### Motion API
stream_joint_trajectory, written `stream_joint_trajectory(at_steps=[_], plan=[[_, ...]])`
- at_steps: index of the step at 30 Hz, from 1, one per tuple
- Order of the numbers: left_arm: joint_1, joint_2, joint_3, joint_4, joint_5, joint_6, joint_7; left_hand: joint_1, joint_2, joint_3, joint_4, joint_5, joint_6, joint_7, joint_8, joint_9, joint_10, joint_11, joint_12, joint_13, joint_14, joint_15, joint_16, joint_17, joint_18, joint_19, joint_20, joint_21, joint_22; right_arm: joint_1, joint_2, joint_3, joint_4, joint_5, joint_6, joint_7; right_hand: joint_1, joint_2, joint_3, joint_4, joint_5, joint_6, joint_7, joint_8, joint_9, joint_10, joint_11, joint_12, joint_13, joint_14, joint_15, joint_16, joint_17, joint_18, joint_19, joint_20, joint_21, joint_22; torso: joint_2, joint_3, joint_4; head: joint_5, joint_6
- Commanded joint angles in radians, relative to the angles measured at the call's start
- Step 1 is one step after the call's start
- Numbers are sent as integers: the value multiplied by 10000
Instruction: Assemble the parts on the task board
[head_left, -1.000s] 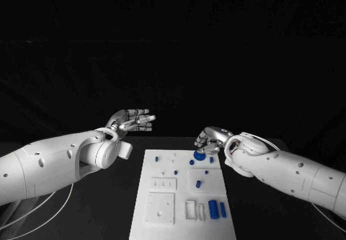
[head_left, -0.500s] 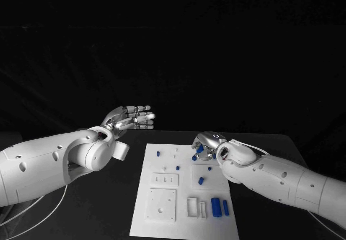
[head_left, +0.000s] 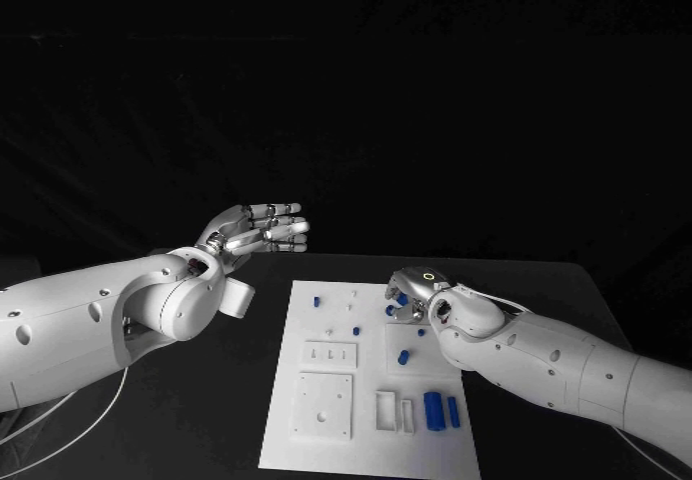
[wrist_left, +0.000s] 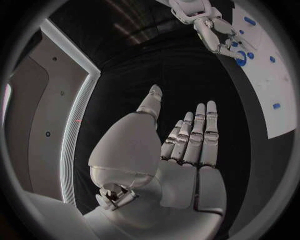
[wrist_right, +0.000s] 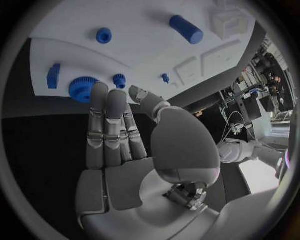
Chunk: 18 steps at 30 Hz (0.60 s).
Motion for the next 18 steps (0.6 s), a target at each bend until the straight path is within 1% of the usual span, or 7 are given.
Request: stream_joint_trajectory(at_steps=[1,4,5,6,8,12,18], plan=[[63,-47,12,122,-142,175,109,7,-145,57,-4,-58,-22,332,30,7,-55,85,41,13,30,47,-26,14,-163,-40,-27,-53,3,-18,53,-7,-74,-391,-162,-302,23,-110,21,86,-66,-40,6,16,12,-47,12,38,10,-78,-5,68,-19,3,108,-1,-111,118,141,-9,54,14,21],[92,-83,15,196,-165,181,95,12,-178,79,17,-59,-26,354,30,7,-120,111,40,11,29,54,-25,14,-159,-35,-22,-56,5,-31,81,-12,-125,-482,-215,-396,51,-127,82,94,-115,-48,10,15,11,-66,14,41,12,-86,-6,78,-36,11,151,-4,-237,302,221,-1,81,-18,61],[104,-98,17,228,-178,181,93,12,-178,79,17,-59,-26,354,30,7,-120,111,40,11,29,54,-25,14,-159,-35,-22,-56,5,-41,100,-14,-157,-540,-262,-458,48,-187,207,139,-153,-45,17,15,11,-58,12,40,12,-97,-6,104,-41,21,216,-2,-437,582,238,-1,89,-25,69],[113,-106,17,251,-187,181,91,22,-242,164,114,-57,-28,353,30,7,-152,112,38,9,31,53,-18,14,-143,-24,-15,-75,9,-51,115,-16,-182,-587,-326,-518,45,-188,219,148,-231,-40,18,16,12,-46,11,40,12,-96,-11,105,-41,22,221,-4,-450,601,268,-4,96,-29,73],[122,-104,18,266,-197,186,88,21,-236,171,123,-57,-68,345,25,3,-180,102,37,8,47,48,-8,16,-141,-15,-17,-74,11,-64,131,-18,-206,-641,-408,-599,33,-287,416,227,-318,-14,31,17,12,-21,6,43,13,-102,-16,118,-39,17,255,-13,-554,762,307,-9,102,-44,101],[130,-77,18,245,-205,203,85,21,-236,171,123,-57,-68,345,25,3,-180,102,37,8,47,48,-8,16,-141,-15,-17,-74,11,-80,149,-20,-214,-698,-518,-681,82,-355,493,352,-391,1,35,12,11,10,6,39,11,-97,-31,128,-41,24,330,-18,-824,1105,387,-31,105,-74,121],[131,-25,18,169,-197,225,77,13,-237,183,150,-57,-87,345,27,4,-214,103,37,8,48,47,-2,14,-141,-4,-17,-79,12,-87,172,-20,-222,-704,-519,-707,99,-330,585,377,-483,51,21,19,15,75,-15,39,11,-102,-36,139,-36,22,402,-26,-1002,1355,468,-52,126,-133,164]])
